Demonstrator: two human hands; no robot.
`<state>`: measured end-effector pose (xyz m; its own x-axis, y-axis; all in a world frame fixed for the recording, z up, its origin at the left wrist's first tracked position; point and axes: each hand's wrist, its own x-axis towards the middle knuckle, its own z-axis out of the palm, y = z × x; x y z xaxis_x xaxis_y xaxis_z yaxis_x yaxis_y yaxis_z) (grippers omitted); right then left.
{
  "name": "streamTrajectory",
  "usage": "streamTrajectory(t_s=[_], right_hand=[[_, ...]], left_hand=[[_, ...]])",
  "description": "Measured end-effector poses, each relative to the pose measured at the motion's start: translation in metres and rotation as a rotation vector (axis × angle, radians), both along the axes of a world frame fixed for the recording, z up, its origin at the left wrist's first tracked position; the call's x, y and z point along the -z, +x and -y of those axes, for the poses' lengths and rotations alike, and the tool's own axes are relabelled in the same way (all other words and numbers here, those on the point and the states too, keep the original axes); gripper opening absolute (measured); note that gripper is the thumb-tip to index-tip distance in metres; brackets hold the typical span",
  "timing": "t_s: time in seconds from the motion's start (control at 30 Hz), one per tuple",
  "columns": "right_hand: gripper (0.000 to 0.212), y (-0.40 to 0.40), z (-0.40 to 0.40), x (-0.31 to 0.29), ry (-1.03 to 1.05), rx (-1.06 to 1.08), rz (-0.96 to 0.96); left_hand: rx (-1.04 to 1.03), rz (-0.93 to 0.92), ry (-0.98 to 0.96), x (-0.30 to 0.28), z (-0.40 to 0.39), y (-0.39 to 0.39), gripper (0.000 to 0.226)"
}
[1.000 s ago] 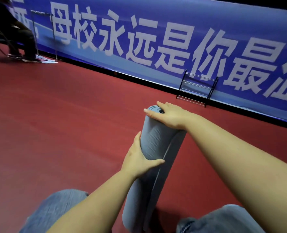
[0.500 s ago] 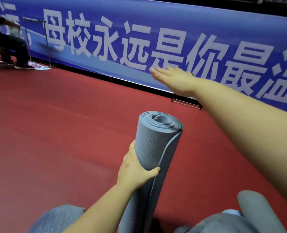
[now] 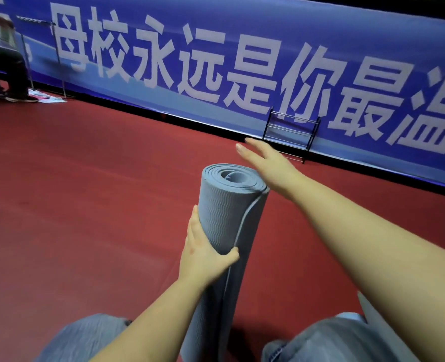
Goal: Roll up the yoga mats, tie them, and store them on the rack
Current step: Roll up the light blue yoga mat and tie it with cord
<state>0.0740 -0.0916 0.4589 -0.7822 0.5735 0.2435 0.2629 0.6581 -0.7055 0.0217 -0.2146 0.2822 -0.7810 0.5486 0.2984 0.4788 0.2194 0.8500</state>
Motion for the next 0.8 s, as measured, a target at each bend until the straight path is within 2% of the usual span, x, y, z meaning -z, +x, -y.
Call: streamTrajectory(t_s=[0.03,0.1,0.23,0.4,0.5,0.57,0.7,0.8], right_hand=[[0.069,0.011,-0.002,0.007,0.067,0.103,-0.042],[0.076,0.03,0.008,0.04,0.076,0.21,-0.071],[0.108,0.033,0.056,0.104,-0.082,0.101,-0.112],[0.134,0.01,0.064,0.11,-0.149,0.374,-0.238],[0.132,0.005,0.052,0.101,-0.124,0.465,-0.232],[0.124,0.006,0.043,0.094,-0.079,0.466,-0.212],[0.111,0.0,0.033,0.077,-0.008,0.346,-0.286],[0.109,-0.017,0.029,0.065,0.068,0.238,-0.29]], left_hand=[[-0.01,0.012,0.007,0.0,0.0,-0.002,0.121],[-0.029,0.032,0.033,-0.001,0.0,-0.006,0.12],[-0.03,0.059,0.071,0.0,-0.006,-0.005,0.12],[-0.001,0.202,0.172,-0.006,-0.013,0.002,0.109],[0.033,0.356,0.23,-0.009,-0.015,-0.016,0.119],[0.128,0.416,0.208,-0.013,-0.014,-0.027,0.112],[0.197,0.504,0.32,-0.023,-0.011,-0.042,0.086],[0.258,0.547,0.349,-0.035,-0.01,-0.067,0.088]])
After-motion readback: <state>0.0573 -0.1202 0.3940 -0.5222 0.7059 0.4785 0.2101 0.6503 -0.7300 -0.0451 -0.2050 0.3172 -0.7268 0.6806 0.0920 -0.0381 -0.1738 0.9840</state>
